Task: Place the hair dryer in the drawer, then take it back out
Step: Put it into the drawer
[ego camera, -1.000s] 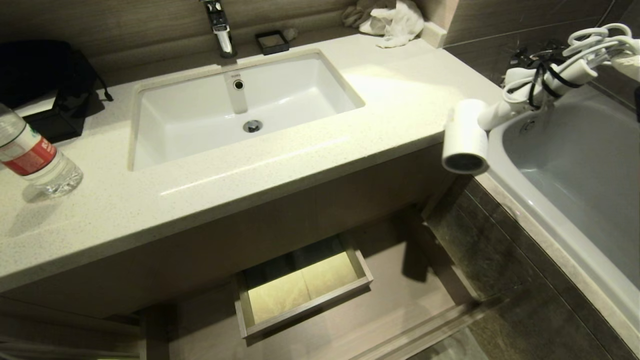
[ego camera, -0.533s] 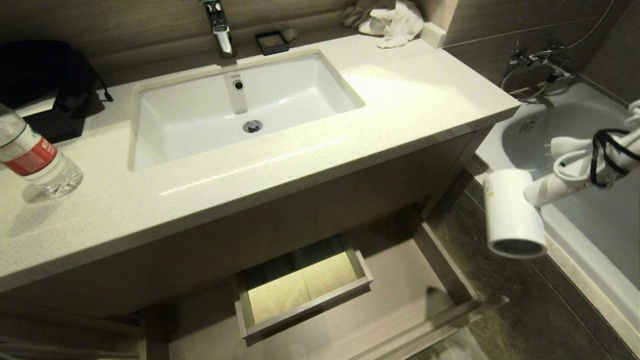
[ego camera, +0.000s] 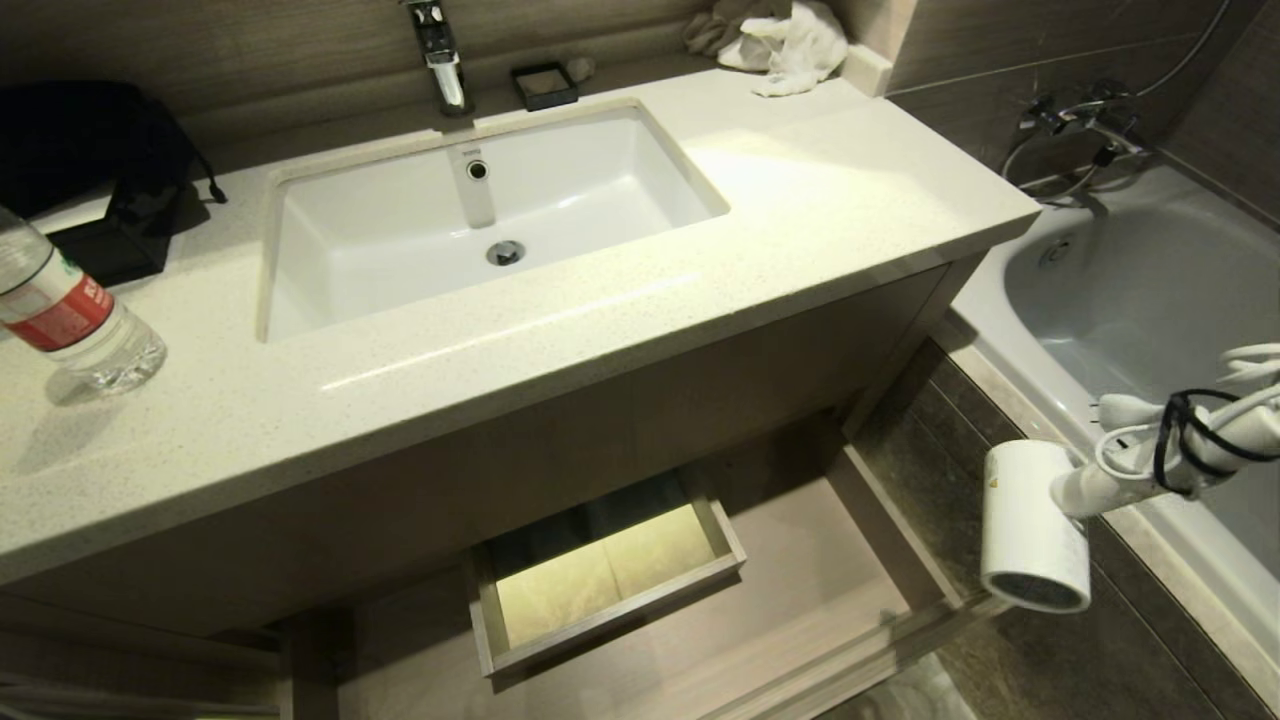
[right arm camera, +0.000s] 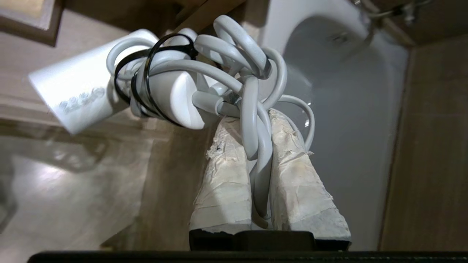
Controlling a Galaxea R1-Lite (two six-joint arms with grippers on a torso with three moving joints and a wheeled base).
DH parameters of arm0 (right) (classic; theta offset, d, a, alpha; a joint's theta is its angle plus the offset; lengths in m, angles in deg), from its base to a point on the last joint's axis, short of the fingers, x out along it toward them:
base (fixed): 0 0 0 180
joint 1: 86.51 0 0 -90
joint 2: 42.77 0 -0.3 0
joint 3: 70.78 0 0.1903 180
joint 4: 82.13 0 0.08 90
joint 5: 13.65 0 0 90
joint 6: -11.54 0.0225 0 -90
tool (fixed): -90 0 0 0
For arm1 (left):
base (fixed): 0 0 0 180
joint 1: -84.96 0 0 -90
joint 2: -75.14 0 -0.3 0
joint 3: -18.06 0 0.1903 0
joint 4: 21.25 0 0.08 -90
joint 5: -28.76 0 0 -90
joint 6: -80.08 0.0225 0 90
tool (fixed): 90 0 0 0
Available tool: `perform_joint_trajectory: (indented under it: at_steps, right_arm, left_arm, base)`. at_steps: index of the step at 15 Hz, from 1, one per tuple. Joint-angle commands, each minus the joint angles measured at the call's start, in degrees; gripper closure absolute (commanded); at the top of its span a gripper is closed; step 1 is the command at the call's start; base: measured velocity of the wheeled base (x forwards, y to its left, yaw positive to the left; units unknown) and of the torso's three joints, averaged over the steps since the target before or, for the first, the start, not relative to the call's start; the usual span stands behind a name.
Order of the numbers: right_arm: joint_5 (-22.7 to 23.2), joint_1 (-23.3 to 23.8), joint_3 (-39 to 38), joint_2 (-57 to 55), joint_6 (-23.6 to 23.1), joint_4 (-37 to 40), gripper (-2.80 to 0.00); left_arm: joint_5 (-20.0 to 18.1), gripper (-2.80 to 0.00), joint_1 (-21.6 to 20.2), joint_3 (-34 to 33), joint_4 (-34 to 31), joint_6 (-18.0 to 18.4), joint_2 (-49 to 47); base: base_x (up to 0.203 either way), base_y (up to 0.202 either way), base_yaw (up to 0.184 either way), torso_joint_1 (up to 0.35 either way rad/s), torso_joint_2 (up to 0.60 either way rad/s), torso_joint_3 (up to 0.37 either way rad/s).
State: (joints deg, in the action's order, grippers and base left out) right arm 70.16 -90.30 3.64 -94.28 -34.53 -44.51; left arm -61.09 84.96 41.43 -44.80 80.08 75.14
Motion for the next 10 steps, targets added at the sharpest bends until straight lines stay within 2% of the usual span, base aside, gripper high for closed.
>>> perform_joint_trajectory:
  at_steps: [1,5,10]
  right_arm:
    - [0.29,-0.24,-1.04,-1.13,0.78,1.63,0.00]
    - [0.39,-0.81,-2.49,-2.19,1.83,1.92,0.00]
    - [2.89,-1.04,-4.35,-2.55,2.57,1.99,0.00]
  left_arm:
    - [0.03,0.00,0.00,0.00,0.01,0.00,0.00]
    - [0.03,0.00,0.00,0.00,0.01,0.00,0.00]
    - [0.03,0.00,0.00,0.00,0.01,0.00,0.00]
  base:
    - [0.000,0.000,0.000,0.000,0.00,0.000]
    - [0.000,0.000,0.000,0.000,0.00,0.000]
    - [0.000,0.000,0.000,0.000,0.00,0.000]
